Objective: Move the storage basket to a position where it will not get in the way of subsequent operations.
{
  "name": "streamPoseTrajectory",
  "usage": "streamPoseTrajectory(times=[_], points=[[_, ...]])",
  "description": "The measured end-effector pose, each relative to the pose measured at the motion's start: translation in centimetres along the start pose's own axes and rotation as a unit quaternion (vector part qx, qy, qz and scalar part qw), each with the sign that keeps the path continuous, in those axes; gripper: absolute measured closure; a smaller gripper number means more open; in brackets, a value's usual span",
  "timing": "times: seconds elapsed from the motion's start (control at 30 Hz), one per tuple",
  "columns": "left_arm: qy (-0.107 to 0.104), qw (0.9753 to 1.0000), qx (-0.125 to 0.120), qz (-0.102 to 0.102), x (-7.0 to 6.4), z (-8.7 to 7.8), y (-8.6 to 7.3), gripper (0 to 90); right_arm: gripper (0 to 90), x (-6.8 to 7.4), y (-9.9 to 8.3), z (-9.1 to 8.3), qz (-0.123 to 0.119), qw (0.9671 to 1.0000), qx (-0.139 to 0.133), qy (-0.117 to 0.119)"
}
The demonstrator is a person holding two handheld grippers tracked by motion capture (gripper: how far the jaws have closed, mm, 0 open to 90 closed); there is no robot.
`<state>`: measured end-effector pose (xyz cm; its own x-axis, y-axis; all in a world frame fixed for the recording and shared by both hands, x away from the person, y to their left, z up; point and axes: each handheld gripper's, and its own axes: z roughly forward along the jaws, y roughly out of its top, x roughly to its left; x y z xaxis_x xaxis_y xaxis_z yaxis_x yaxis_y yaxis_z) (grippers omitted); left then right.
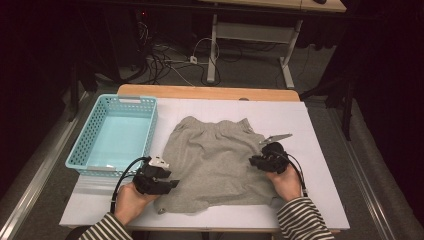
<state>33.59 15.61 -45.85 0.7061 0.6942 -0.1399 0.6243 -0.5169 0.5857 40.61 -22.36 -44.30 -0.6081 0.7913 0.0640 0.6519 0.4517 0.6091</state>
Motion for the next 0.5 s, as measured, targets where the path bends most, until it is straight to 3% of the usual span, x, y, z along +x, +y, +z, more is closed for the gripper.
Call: streamPoseTrajectory(times=[0.13,0.27,0.37,0.5], points=[[0.001,0.9999,-0.014,-0.004,0.3,0.5,0.7,48.3,77.3,-2.9,1.6,-0.4,0.034,0.9985,-0.013,-0.040],[0.000,0.9999,-0.017,-0.002,0.6,1.1,1.2,46.9,76.8,-5.6,2.8,-0.2,0.085,0.9929,-0.017,-0.082],[0.002,0.9998,-0.019,-0.003,0.9,1.3,1.3,46.0,73.1,-6.5,2.8,1.0,0.107,0.9908,0.006,-0.083],[-0.001,0.9998,-0.017,-0.010,1.3,1.4,1.2,46.0,63.0,-6.2,2.7,1.8,0.108,0.9919,0.018,-0.064]])
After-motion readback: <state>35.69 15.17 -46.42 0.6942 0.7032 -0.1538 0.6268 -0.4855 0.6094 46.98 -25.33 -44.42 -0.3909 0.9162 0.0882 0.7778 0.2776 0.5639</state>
